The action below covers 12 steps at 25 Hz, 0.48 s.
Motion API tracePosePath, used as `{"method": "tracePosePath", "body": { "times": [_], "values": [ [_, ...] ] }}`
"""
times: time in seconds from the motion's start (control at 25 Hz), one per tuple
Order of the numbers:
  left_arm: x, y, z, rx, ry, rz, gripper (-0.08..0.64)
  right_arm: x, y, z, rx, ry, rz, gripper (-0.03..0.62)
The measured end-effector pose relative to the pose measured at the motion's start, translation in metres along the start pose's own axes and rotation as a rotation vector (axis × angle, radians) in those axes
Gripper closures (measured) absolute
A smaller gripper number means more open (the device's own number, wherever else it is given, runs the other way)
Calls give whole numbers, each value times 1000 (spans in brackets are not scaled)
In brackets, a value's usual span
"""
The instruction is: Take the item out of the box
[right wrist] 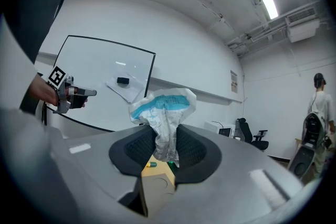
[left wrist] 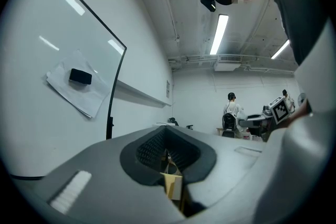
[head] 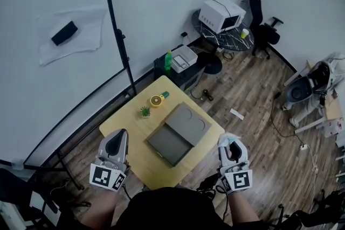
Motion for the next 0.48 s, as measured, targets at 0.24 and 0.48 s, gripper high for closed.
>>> {"method": "tracePosePath", "body": {
  "times": [0.24, 0.48],
  "values": [
    [-1, 0, -5, 0, -2, 0, 561, 1, -3, 0, 5, -8, -7, 479],
    [-2, 0, -7, -2, -11, 13, 561, 1, -2, -1, 8, -6, 4, 479]
  ]
}}
Point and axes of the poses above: the fingertips, and each gripper's own axes: z forward along the fingers, y to its right, x out of its top, the point moved 10 cm from there along -z, backward along the fingers, and after that the axes turned 7 degrees about y, right-handed, at the moved point
